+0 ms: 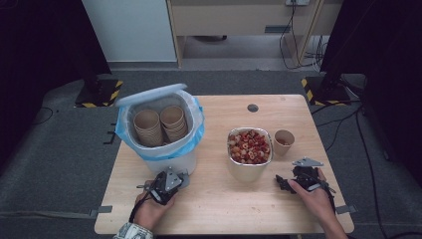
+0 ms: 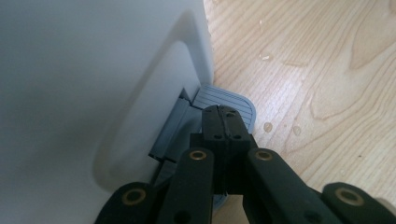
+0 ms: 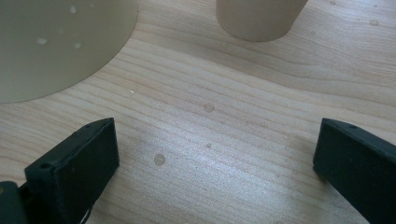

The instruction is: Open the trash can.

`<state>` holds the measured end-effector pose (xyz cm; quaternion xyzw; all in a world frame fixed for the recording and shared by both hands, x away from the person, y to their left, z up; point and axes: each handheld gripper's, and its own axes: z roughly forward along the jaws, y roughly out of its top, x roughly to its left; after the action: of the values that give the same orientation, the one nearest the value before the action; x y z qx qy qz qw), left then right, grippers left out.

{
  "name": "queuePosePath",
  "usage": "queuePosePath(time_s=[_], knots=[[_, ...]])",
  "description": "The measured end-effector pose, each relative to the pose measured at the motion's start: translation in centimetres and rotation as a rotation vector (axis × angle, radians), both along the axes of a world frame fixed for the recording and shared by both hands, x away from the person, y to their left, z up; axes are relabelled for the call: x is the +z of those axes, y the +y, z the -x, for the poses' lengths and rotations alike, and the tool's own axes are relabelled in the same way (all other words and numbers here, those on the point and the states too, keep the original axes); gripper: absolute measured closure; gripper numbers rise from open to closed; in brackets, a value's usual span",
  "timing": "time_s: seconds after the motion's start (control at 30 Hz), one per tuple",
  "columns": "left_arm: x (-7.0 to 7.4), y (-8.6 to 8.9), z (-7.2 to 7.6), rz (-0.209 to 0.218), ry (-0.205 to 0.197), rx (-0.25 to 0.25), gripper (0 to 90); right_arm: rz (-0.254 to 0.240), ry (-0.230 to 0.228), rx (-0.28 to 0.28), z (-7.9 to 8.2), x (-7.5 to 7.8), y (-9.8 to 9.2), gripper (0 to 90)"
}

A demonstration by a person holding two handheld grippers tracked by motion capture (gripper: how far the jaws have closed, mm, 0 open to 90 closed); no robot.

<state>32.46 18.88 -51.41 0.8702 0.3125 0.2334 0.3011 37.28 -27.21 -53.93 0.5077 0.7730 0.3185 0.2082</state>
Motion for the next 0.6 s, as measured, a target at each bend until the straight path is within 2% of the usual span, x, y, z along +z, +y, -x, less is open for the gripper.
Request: queuePosePath(time_s=[0.2,0.23,0.3,0.4,0.6], knots=[[-0.1,0.1,-0.2,0.012,0.011,0.001,89.9,0.000,0.002,0.004,0.0,0.0,-0.1,2.3],[-0.1,0.2,-0.2,0.017,0.014,0.003,89.9,-0.004,-0.006,0.001,0.0,0.2,-0.2,9.2],[-0.1,0.2,-0.2,0.016,0.013,0.003,89.9,-0.015,-0.009,-0.003,0.0,0.3,-0.3,8.5],[-0.1,0.2,-0.2,0.016,0.013,0.003,89.9,-0.047,-0.044,-0.017,0.0,0.8,-0.5,8.3],[-0.1,0.2,-0.2,0.017,0.014,0.002,89.9,-0.049,-0.072,-0.027,-0.1,1.1,-0.7,7.7]])
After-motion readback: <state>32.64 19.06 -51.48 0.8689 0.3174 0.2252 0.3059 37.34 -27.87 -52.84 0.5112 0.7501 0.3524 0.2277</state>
